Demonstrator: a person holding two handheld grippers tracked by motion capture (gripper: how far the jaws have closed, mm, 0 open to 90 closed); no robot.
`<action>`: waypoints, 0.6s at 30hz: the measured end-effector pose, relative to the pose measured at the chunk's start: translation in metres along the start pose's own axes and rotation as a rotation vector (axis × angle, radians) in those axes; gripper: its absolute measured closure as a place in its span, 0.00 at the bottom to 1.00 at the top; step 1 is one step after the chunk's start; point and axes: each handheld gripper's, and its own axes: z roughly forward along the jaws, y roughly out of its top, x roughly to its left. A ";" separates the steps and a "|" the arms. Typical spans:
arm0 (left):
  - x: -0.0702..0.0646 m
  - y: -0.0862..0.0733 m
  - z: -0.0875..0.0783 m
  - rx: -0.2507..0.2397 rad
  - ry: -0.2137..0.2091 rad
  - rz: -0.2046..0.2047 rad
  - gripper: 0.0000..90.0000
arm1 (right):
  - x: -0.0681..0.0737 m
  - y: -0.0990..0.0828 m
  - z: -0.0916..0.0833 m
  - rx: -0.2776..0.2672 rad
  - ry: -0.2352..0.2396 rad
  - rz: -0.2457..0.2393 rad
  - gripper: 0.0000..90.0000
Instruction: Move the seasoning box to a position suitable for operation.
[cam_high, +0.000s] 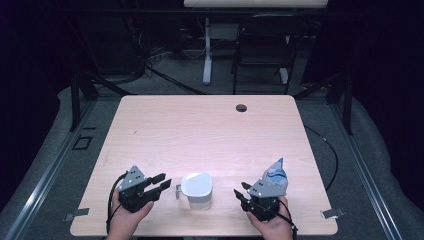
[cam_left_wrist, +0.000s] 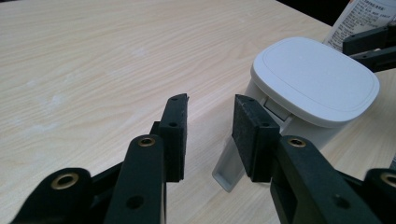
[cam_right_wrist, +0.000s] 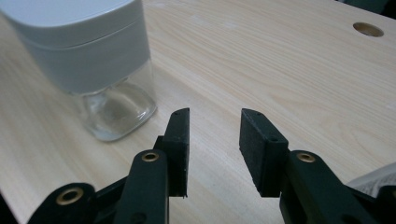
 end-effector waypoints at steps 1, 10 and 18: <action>0.001 0.002 0.000 0.003 0.001 0.007 0.73 | 0.000 0.002 0.002 0.007 -0.004 0.015 0.71; -0.003 0.023 0.006 0.008 -0.020 0.026 0.84 | 0.004 0.020 0.014 -0.003 0.059 0.050 0.66; -0.024 0.027 0.010 0.037 -0.045 0.084 1.00 | 0.009 0.025 0.022 0.013 0.052 0.061 0.73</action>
